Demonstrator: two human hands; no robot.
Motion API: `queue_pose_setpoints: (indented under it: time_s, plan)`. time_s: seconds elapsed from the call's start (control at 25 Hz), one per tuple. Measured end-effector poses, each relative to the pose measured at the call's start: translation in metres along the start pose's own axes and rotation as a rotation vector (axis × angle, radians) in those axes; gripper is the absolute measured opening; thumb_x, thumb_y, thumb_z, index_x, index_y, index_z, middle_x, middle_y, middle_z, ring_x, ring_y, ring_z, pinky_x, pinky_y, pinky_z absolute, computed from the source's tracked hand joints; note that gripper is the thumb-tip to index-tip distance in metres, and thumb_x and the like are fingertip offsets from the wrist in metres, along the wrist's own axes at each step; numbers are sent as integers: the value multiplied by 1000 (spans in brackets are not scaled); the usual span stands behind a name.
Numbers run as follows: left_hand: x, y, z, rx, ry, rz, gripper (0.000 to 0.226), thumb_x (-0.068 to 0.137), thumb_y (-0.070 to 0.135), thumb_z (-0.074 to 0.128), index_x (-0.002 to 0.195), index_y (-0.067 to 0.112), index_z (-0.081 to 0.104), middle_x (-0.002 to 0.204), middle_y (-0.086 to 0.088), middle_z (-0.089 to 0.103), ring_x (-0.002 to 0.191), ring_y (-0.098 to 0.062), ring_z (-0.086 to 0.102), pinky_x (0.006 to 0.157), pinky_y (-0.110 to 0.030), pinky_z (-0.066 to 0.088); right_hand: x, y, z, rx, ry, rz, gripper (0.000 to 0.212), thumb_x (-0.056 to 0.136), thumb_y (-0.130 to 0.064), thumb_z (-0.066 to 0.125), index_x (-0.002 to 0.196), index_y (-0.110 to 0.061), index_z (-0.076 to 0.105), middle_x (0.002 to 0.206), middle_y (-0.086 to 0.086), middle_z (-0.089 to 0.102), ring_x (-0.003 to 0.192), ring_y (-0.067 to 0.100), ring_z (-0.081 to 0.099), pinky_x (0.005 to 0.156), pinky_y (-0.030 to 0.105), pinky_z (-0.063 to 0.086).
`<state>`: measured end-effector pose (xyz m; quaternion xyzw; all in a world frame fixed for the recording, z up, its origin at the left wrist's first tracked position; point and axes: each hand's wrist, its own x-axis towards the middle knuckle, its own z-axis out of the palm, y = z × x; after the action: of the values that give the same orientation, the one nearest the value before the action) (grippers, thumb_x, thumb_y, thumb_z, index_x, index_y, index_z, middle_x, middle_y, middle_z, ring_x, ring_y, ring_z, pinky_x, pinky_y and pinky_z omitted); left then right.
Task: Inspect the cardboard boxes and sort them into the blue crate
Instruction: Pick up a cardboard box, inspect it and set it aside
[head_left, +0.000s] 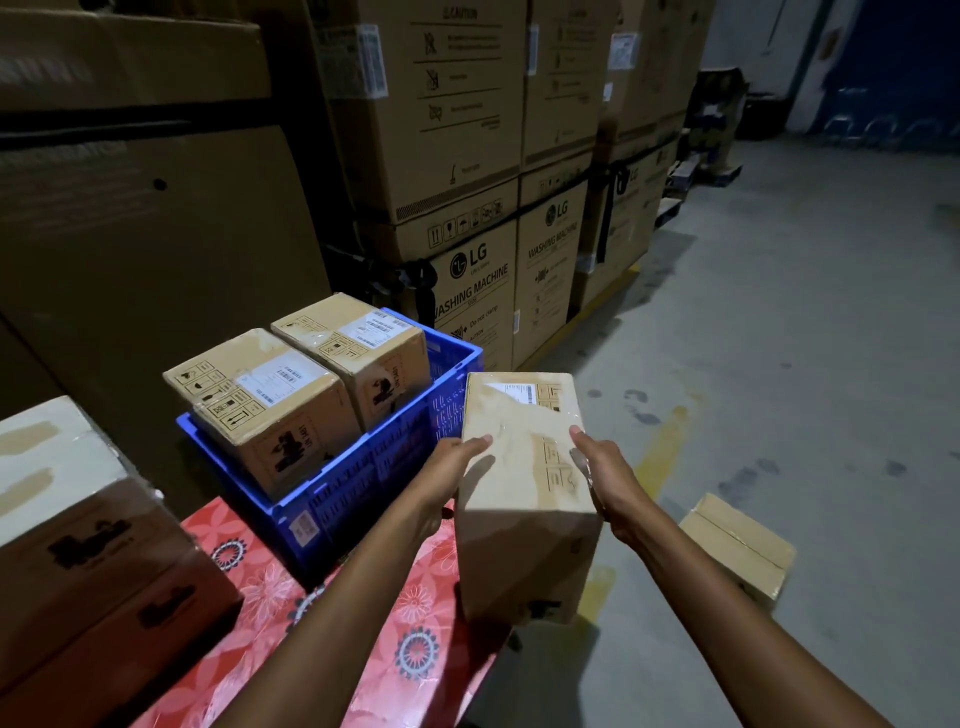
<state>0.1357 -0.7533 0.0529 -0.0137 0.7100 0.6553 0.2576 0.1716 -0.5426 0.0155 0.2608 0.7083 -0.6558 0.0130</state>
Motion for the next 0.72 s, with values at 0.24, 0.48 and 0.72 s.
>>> queue_pose_setpoints:
  time_s: [0.24,0.48,0.72]
  plan:
    - [20,-9,5,-192,-58,-88,53,86,9,69,136,8,51,114,-16,71,87,-26,72,60,-29,57,2,-2,4,107,-97,-10,65,77,-31,66,137,-10,48,122,11,71,102,26,75,68,37,59]
    - [33,-23,7,-230,-104,-21,77,71,10,72,142,18,45,129,-17,66,113,-34,68,76,-39,58,10,1,2,0,-114,-52,42,84,-13,57,125,-7,61,108,15,76,93,30,77,72,39,61]
    - [34,-9,5,-152,-81,-13,52,87,-1,65,136,14,54,120,-11,72,105,-28,72,80,-37,61,24,-9,4,37,-101,42,51,81,-18,61,131,-11,53,119,11,70,102,25,73,74,45,64]
